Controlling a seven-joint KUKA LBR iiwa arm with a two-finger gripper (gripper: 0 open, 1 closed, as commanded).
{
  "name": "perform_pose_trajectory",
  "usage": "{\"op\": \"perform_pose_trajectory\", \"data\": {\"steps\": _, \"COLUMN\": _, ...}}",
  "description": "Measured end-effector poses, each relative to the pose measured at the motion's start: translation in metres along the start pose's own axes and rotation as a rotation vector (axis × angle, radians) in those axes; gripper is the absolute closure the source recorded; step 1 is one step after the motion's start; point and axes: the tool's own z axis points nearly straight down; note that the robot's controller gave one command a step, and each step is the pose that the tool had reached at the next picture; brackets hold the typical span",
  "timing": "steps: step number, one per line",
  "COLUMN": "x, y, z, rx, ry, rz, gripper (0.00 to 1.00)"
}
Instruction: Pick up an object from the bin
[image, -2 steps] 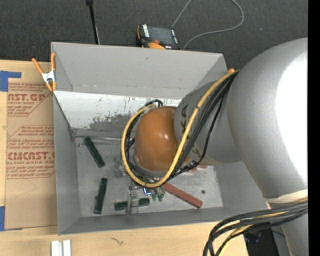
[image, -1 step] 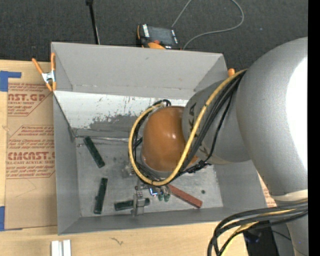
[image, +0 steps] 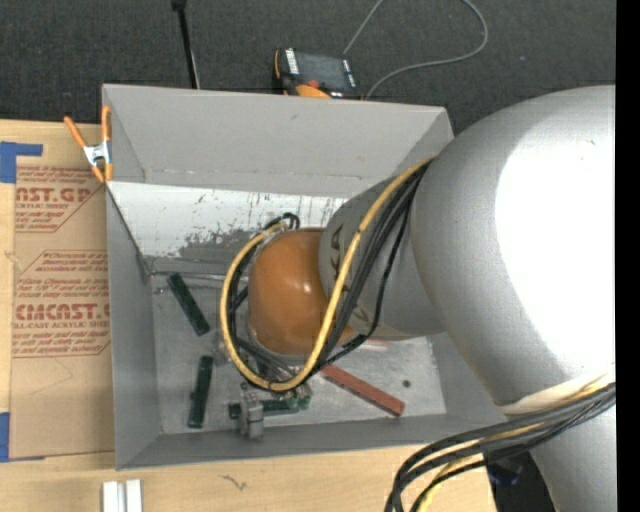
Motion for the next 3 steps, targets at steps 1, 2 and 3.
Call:
{"op": "perform_pose_trajectory", "data": {"steps": 1, "x": 0.011, "y": -0.055, "z": -0.002, "rx": 0.002, "ry": -0.004, "rz": -0.025, "gripper": 0.00}}
{"op": "perform_pose_trajectory", "data": {"steps": 2, "x": 0.014, "y": -0.051, "z": 0.000, "rx": 0.000, "ry": 0.007, "rz": -0.030, "gripper": 1.00}}
{"op": "perform_pose_trajectory", "data": {"steps": 3, "x": 0.012, "y": -0.051, "z": -0.066, "rx": 0.000, "ry": 0.002, "rz": -0.030, "gripper": 1.00}}
